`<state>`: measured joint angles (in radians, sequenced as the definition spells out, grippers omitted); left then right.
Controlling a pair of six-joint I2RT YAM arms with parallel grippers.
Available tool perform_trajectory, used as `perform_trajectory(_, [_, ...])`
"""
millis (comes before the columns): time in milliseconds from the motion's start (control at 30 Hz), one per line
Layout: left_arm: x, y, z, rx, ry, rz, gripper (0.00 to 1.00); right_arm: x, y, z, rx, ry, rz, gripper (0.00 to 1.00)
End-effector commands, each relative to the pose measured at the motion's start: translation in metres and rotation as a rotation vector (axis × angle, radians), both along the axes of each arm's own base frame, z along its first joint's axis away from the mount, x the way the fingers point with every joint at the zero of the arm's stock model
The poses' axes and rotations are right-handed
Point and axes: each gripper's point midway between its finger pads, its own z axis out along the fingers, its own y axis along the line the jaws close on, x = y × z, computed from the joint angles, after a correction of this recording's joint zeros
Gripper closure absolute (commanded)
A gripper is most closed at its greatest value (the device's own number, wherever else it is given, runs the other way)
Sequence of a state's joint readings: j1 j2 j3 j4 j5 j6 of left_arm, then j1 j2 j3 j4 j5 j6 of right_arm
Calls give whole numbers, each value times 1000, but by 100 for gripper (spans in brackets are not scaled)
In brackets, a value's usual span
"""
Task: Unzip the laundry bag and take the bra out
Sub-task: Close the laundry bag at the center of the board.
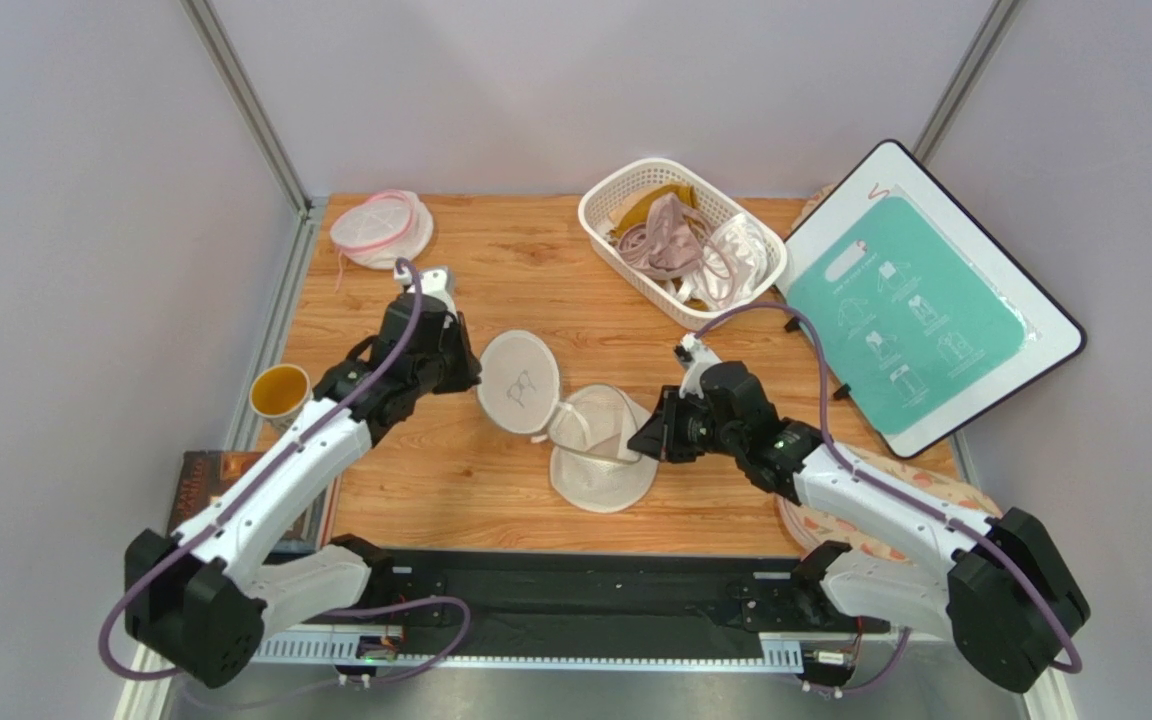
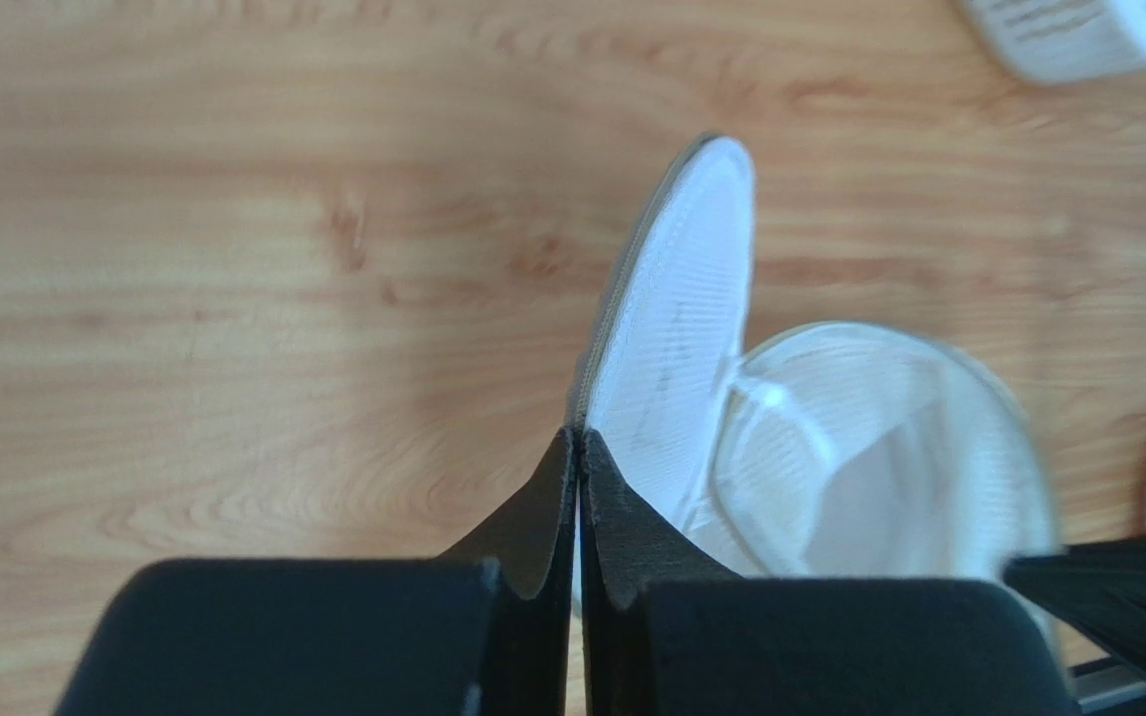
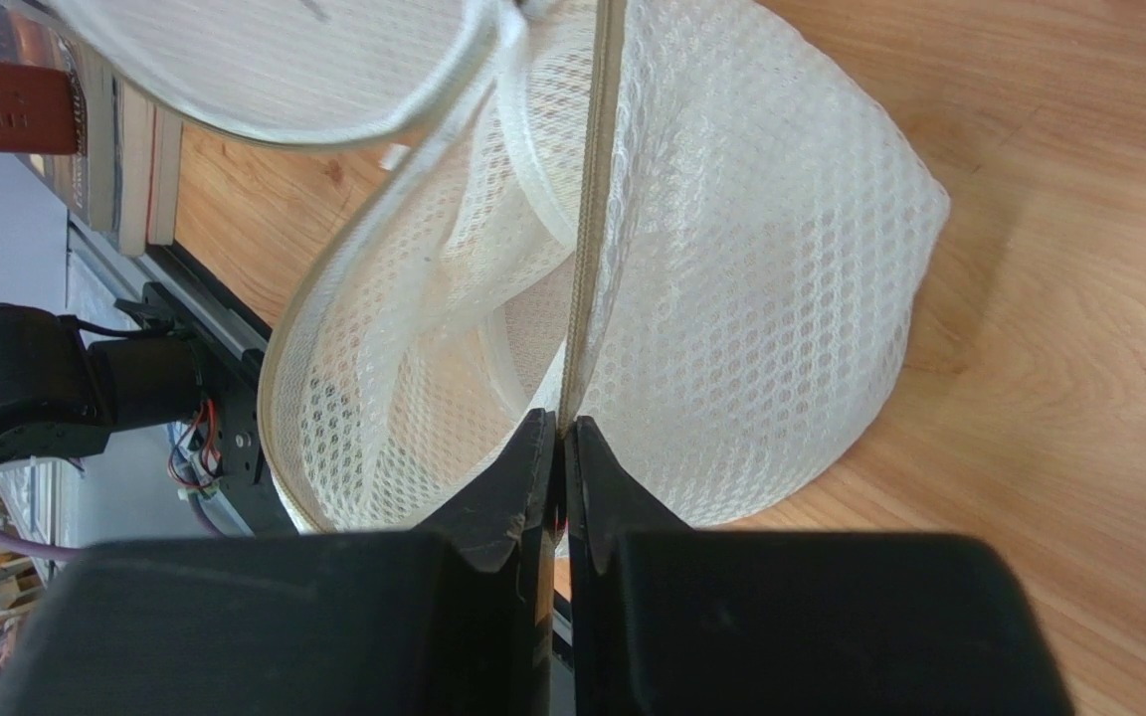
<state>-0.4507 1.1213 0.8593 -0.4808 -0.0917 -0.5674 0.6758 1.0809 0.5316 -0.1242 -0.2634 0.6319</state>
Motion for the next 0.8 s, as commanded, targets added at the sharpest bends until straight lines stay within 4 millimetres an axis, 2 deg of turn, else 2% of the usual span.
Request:
perform_trajectory(0, [0, 0, 59, 58, -171, -84, 100, 18, 19, 38, 68, -88, 26, 94])
perform_trajectory(100, [-7, 4, 81, 103, -255, -128, 100, 23, 27, 43, 78, -95, 34, 93])
perform_trajectory(167, [-14, 0, 93, 119, -309, -177, 100, 25, 32, 41, 74, -85, 45, 91])
perform_trajectory(233, [-24, -6, 111, 133, -379, -229, 100, 25, 38, 47, 78, -93, 65, 79])
perform_trajectory(267, [-28, -9, 120, 136, -410, -248, 100, 25, 38, 46, 73, -88, 65, 56])
perform_trajectory(300, [-29, -9, 130, 154, -442, -248, 100, 25, 39, 49, 72, -94, 66, 39])
perform_trajectory(333, [-34, -17, 134, 181, -465, -295, 100, 28, 39, 54, 71, -109, 54, 24])
perform_trajectory(367, [-33, -15, 137, 218, -477, -277, 100, 27, 35, 57, 60, -112, 46, 1])
perform_trajectory(433, [-38, -24, 146, 244, -497, -320, 100, 33, 29, 70, 42, -153, 17, 0])
perform_trajectory(467, [-36, -27, 145, 281, -497, -336, 100, 31, 23, 69, 16, -144, 6, 0])
perform_trajectory(500, [-35, -26, 148, 309, -504, -324, 100, 30, 19, 79, 21, -171, -4, 0])
perform_trajectory(600, [-33, -35, 147, 396, -518, -355, 100, 34, -3, 93, -16, -214, -102, 0])
perform_trajectory(633, [-34, -44, 143, 433, -516, -385, 100, 33, -9, 97, -18, -223, -127, 0])
perform_trajectory(667, [-32, -41, 144, 499, -529, -374, 100, 31, -16, 93, -39, -217, -149, 0])
perform_trajectory(700, [-37, -50, 145, 525, -544, -400, 100, 34, -30, 101, -49, -255, -213, 0])
perform_trajectory(733, [-36, -55, 140, 585, -544, -419, 100, 33, -36, 99, -64, -257, -234, 0])
perform_trajectory(767, [-33, -51, 142, 660, -558, -400, 100, 33, -42, 96, -78, -260, -254, 0])
